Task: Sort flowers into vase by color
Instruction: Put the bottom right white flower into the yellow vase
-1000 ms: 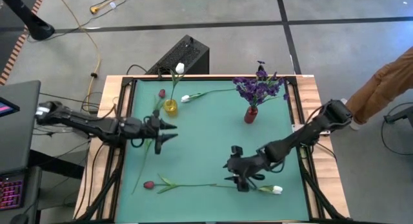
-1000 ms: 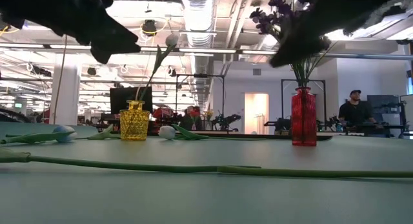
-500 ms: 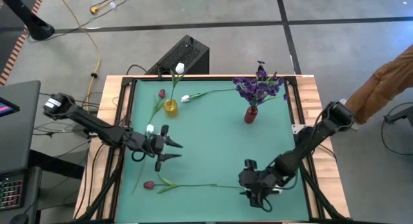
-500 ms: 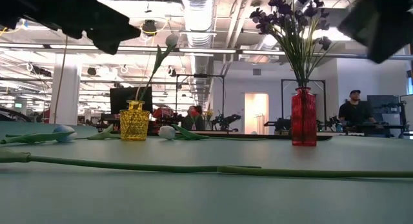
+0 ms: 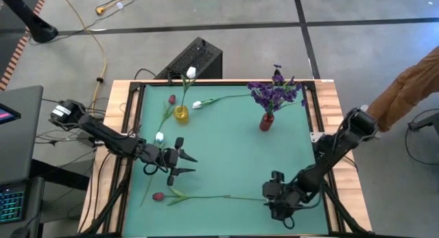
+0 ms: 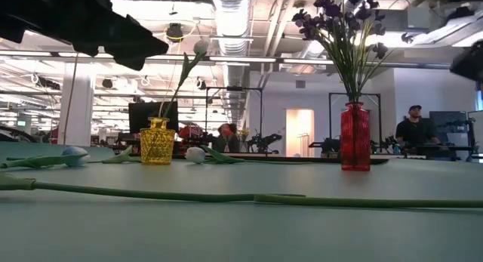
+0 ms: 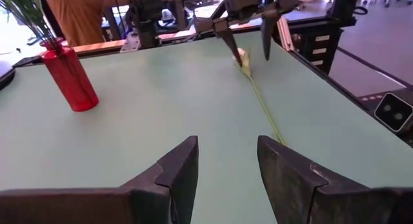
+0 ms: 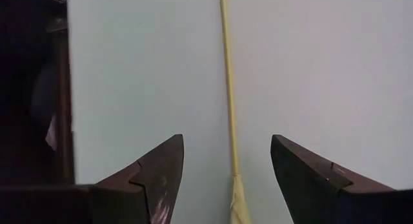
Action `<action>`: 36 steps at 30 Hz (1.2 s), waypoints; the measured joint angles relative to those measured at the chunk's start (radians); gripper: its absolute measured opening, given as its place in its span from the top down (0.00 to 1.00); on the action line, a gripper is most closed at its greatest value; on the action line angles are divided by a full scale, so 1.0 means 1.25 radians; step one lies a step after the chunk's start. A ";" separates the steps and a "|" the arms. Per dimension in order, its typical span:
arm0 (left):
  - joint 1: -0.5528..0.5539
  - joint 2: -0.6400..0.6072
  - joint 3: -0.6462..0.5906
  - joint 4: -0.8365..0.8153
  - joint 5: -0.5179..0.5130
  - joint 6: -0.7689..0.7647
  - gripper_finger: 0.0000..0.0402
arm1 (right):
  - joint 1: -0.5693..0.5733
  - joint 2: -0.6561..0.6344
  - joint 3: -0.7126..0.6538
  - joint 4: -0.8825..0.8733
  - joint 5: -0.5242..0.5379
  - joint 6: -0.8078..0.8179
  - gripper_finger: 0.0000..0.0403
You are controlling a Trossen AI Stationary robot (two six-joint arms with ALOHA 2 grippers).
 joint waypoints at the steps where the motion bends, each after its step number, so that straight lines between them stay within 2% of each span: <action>1: 0.000 0.000 0.000 0.000 0.001 0.000 0.63 | 0.000 0.009 -0.001 0.002 0.000 0.000 0.35; 9: 0.000 0.000 0.000 0.001 0.005 0.000 0.63 | 0.001 0.115 0.001 0.027 -0.017 -0.005 0.35; 15: 0.000 0.000 0.000 0.003 0.005 0.000 0.63 | 0.004 0.141 0.008 0.026 -0.052 0.017 0.38; 19: 0.000 0.000 0.000 0.004 0.001 -0.001 0.63 | 0.011 0.142 0.007 0.011 -0.051 0.017 0.48; 31: 0.000 0.000 0.000 0.005 0.000 -0.015 0.63 | 0.032 0.141 0.005 0.005 -0.065 0.014 0.94; 36: 0.000 0.000 0.000 0.004 -0.001 -0.021 0.63 | 0.030 0.125 0.004 0.002 -0.065 0.015 0.95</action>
